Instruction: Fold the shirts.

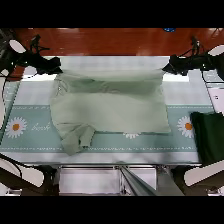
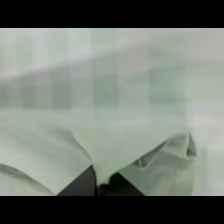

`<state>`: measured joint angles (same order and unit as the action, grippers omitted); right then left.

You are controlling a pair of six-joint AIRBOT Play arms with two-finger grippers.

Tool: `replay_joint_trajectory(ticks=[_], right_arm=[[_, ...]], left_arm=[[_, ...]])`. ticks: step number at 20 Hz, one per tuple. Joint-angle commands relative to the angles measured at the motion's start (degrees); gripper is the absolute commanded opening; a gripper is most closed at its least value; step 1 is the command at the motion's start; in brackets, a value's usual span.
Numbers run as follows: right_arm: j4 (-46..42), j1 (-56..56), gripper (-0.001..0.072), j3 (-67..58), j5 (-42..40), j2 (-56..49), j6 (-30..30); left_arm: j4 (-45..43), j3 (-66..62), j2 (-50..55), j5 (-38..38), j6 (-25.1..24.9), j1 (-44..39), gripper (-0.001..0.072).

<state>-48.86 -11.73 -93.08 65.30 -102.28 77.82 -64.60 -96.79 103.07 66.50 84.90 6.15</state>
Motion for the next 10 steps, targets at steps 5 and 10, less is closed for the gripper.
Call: replay_joint_trajectory(ticks=[5,10], right_arm=[[-9.1,0.0,0.0020,6.6,9.5,-1.0,-0.6],[-10.7,0.0,0.0020,6.9,9.6,-1.1,0.4]], left_arm=[[-2.0,9.5,0.9,12.1,-5.0,0.2,0.0017],[-2.1,9.6,0.7,13.1,-5.0,1.7,0.0017]])
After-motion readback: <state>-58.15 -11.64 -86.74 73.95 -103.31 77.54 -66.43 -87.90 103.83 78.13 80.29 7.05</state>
